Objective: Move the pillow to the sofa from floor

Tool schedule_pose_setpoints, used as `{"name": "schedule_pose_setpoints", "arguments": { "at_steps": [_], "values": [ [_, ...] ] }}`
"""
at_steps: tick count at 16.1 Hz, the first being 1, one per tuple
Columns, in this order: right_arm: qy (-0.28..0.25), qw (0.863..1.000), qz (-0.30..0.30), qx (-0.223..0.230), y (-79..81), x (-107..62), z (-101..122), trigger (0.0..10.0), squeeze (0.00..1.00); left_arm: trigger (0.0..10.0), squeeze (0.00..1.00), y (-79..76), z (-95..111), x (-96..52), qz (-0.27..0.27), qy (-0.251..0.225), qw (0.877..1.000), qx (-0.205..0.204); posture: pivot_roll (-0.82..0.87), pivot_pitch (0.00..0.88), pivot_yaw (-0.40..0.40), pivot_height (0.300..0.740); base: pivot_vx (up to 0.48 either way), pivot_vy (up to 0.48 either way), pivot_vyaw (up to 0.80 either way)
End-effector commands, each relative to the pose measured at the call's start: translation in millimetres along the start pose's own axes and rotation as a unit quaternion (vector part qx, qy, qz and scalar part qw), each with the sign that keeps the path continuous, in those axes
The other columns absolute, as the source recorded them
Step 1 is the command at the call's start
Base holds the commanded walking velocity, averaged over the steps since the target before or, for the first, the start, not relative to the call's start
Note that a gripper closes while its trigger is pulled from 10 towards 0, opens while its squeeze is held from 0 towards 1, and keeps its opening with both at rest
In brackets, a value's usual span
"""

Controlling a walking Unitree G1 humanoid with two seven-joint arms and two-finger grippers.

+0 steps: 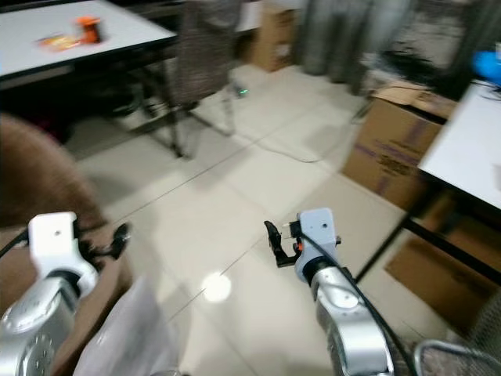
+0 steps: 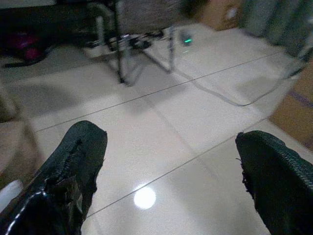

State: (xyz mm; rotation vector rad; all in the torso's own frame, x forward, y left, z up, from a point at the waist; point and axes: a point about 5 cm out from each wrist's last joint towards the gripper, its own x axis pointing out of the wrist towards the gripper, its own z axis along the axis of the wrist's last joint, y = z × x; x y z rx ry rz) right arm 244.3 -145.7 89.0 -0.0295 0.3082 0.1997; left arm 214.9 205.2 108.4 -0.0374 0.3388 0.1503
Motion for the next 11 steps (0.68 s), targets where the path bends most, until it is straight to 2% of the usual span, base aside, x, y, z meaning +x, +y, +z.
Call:
{"name": "schedule_pose_setpoints", "arguments": {
  "at_steps": [1,3,5,6,7,8,9,11],
  "values": [
    [-0.008,1.000,-0.001,-0.006,-1.5,2.5,7,10.0,1.00,10.0,0.00,5.5,9,-2.3,0.023,-0.021,0.999,0.026,-0.13,0.000,-0.070,0.740,0.000,0.000,0.80],
    [-0.009,1.000,-0.014,-0.006,-9.9,6.5,9,10.0,1.00,10.0,0.00,0.3,9,-2.6,0.007,-0.023,0.999,0.034,-0.14,0.000,-0.071,0.740,0.000,0.000,0.80],
    [-0.013,0.999,-0.036,0.014,-19.2,10.4,14,10.0,1.00,10.0,0.00,-6.8,14,2.0,0.001,-0.031,0.998,0.062,-0.14,0.000,-0.064,0.740,0.000,-0.480,0.00],
    [-0.024,0.999,-0.035,-0.011,-18.0,13.5,19,10.0,1.00,10.0,0.00,-7.9,17,2.9,-0.006,-0.038,0.997,0.069,-0.14,0.000,-0.062,0.740,0.000,-0.480,0.00],
    [-0.037,0.999,-0.024,-0.031,-14.7,16.3,22,10.0,0.89,10.0,0.00,-6.2,16,4.2,-0.010,-0.039,0.997,0.071,-0.14,0.000,-0.063,0.740,0.000,-0.480,0.00],
    [-0.039,0.998,-0.030,-0.029,-15.4,17.6,22,10.0,0.00,10.0,0.00,-5.4,17,4.6,-0.009,-0.040,0.997,0.071,-0.14,0.000,-0.061,0.740,0.000,-0.480,0.00],
    [-0.030,0.999,-0.035,-0.028,-16.1,19.8,20,10.0,0.00,10.0,0.00,-5.6,18,5.2,-0.009,-0.042,0.996,0.073,-0.14,0.000,-0.061,0.740,0.000,-0.480,0.00],
    [-0.011,1.000,-0.009,-0.004,-10.8,22.9,16,10.0,0.00,10.0,0.00,-8.1,20,7.2,-0.016,-0.049,0.996,0.072,-0.15,0.000,-0.046,0.740,0.000,-0.480,0.00]
  ]
}}
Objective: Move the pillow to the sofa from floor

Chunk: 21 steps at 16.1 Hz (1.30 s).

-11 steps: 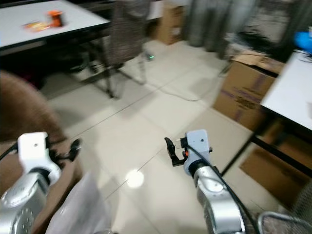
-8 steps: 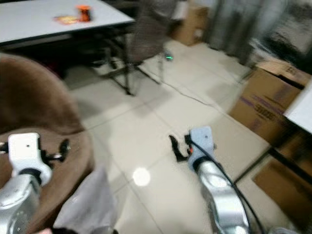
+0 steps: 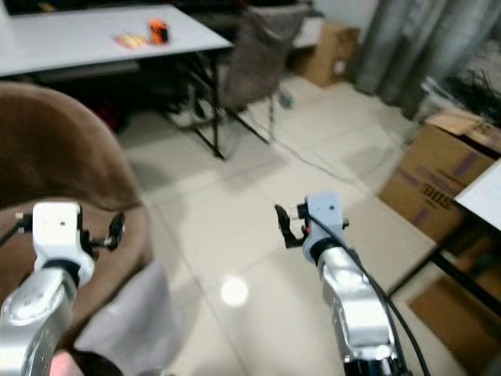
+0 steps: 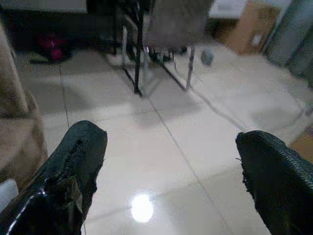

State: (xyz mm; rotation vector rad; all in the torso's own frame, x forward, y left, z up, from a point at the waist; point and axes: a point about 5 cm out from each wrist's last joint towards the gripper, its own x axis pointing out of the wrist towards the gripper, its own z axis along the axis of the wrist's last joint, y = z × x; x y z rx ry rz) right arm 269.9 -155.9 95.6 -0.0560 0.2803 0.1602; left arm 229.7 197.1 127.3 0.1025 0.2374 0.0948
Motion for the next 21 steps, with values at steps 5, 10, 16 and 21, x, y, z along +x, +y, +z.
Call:
{"name": "schedule_pose_setpoints", "arguments": {
  "at_steps": [5,10,16,21],
  "values": [
    [-0.014,0.999,0.041,0.000,16.0,5.8,7,10.0,0.00,10.0,0.00,-1.0,-3,1.2,-0.007,-0.002,1.000,0.003,-0.14,0.000,-0.053,0.740,0.000,-0.281,0.44],
    [-0.023,0.999,0.029,0.024,14.3,6.1,8,10.0,0.00,10.0,0.00,2.0,0,-0.3,0.004,-0.030,0.999,0.033,-0.11,0.000,-0.077,0.740,0.000,0.000,0.80],
    [-0.026,0.998,0.016,0.051,13.7,10.0,11,10.0,0.00,10.0,0.00,1.9,0,4.1,-0.012,-0.034,0.999,0.019,-0.12,0.000,-0.072,0.740,0.279,0.000,0.53],
    [-0.034,0.999,0.013,0.037,11.4,13.2,14,10.0,0.00,10.0,0.00,1.1,3,8.3,-0.013,-0.039,0.999,0.021,-0.13,0.000,-0.073,0.740,0.376,0.000,0.00]
  ]
}}
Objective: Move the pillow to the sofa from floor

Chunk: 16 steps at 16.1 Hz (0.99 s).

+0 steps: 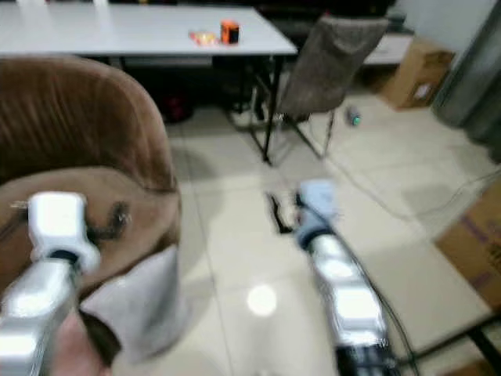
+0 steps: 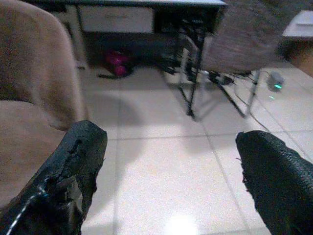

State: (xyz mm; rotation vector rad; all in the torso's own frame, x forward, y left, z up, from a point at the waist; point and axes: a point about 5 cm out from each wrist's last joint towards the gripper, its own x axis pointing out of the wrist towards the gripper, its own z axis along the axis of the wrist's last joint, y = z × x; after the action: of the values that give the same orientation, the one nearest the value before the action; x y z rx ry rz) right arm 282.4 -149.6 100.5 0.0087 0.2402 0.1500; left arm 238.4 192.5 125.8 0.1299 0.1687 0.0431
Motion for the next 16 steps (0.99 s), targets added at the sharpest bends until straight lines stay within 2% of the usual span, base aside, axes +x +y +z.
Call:
{"name": "schedule_pose_setpoints", "arguments": {
  "at_steps": [1,2,5,10,11,16],
  "values": [
    [-0.009,1.000,0.021,-0.014,8.9,3.0,5.4,10.0,0.00,10.0,0.00,5.8,1.8,0.8,0.008,-0.003,1.000,0.007,-0.12,0.000,-0.077,0.740,0.386,0.000,0.80],
    [-0.009,0.999,0.021,-0.025,9.5,4.2,6.0,10.0,0.00,10.0,0.00,4.8,2.0,1.8,0.008,-0.004,1.000,0.007,-0.12,0.000,-0.078,0.740,0.382,0.000,0.80],
    [-0.009,0.999,0.028,-0.022,10.7,7.9,8.5,10.0,0.00,10.0,0.04,4.2,3.4,2.4,0.011,-0.010,1.000,0.001,-0.12,0.000,-0.084,0.740,0.371,0.000,0.80],
    [-0.011,0.999,0.040,-0.036,11.5,10.0,7.4,10.0,0.00,10.0,0.02,6.8,4.6,1.9,0.018,-0.011,1.000,0.014,-0.11,0.000,-0.090,0.740,0.341,0.000,0.80],
    [-0.006,0.999,0.032,-0.015,7.4,8.9,4.9,10.0,0.00,10.0,0.00,7.5,3.6,0.7,0.019,-0.005,0.999,0.026,-0.11,0.000,-0.083,0.740,0.000,0.000,0.00],
    [-0.005,0.999,0.027,-0.032,4.7,2.2,1.0,10.0,0.00,10.0,0.00,9.6,2.0,-1.5,0.014,-0.003,0.999,0.049,-0.14,0.000,-0.054,0.740,0.000,0.000,0.00]
  ]
}}
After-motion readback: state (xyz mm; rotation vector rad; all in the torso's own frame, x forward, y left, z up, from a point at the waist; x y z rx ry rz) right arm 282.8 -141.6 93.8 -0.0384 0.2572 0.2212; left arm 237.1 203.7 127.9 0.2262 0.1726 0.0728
